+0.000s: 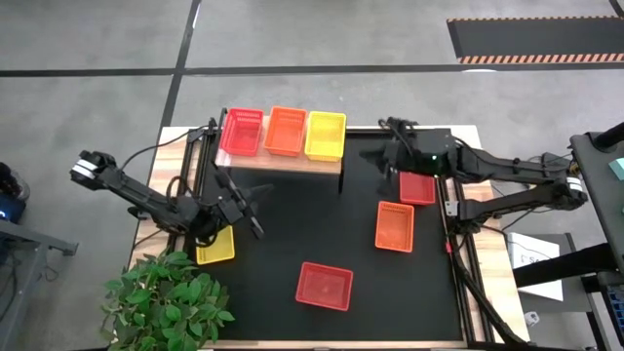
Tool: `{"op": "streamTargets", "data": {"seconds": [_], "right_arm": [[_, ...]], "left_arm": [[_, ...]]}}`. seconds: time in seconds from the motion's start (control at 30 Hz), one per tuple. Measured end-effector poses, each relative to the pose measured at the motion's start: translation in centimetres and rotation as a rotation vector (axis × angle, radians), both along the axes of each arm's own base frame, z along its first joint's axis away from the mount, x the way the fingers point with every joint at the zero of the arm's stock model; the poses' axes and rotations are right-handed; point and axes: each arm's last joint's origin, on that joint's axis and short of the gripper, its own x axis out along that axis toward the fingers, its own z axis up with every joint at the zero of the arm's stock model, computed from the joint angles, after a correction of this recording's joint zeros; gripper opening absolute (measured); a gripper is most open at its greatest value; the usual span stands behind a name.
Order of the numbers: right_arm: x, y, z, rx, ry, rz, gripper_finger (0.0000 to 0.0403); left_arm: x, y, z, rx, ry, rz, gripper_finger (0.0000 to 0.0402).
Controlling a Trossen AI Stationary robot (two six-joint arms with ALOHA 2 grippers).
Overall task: Stack baskets on shelf by color
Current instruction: Stack the orange bin on the other orange bin on the shelf
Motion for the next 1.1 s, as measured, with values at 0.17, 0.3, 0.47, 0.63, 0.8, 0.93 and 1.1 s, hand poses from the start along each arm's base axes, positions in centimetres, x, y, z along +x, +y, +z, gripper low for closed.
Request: {"op": "streamTargets", "data": {"seconds": [0.17,0.3,0.47,0.63,0.8,0.93,1.1], "right_arm": [[-0.3,1.8,-2.4,0.141,0.144,0.151,0.0009],[-0.3,3.4,-4.9,0.189,0.234,0.197,0.0009],[-0.5,4.9,-6.8,0.206,0.282,0.242,0.0009],[-0.7,5.8,-8.0,0.224,0.323,0.267,0.0009],[-0.5,5.9,-8.7,0.2,0.304,0.282,0.0009],[-0.4,5.9,-8.8,0.196,0.295,0.284,0.0009],[-0.4,5.9,-8.8,0.187,0.294,0.289,0.0009]], "left_arm": [[0.6,-0.3,-0.8,0.008,0.031,0.0,0.0006],[0.9,-0.4,-1.2,-0.006,0.037,-0.003,0.0006],[1.2,0.2,-1.5,-0.085,0.023,0.017,0.0003],[0.9,1.8,-4.5,-0.315,0.119,0.188,0.0001],[0.1,3.6,-7.5,-0.573,0.118,0.332,0.0],[-0.5,4.3,-8.5,-0.648,0.125,0.403,0.0],[-0.5,5.2,-8.4,-0.659,0.102,0.443,0.0]]}}
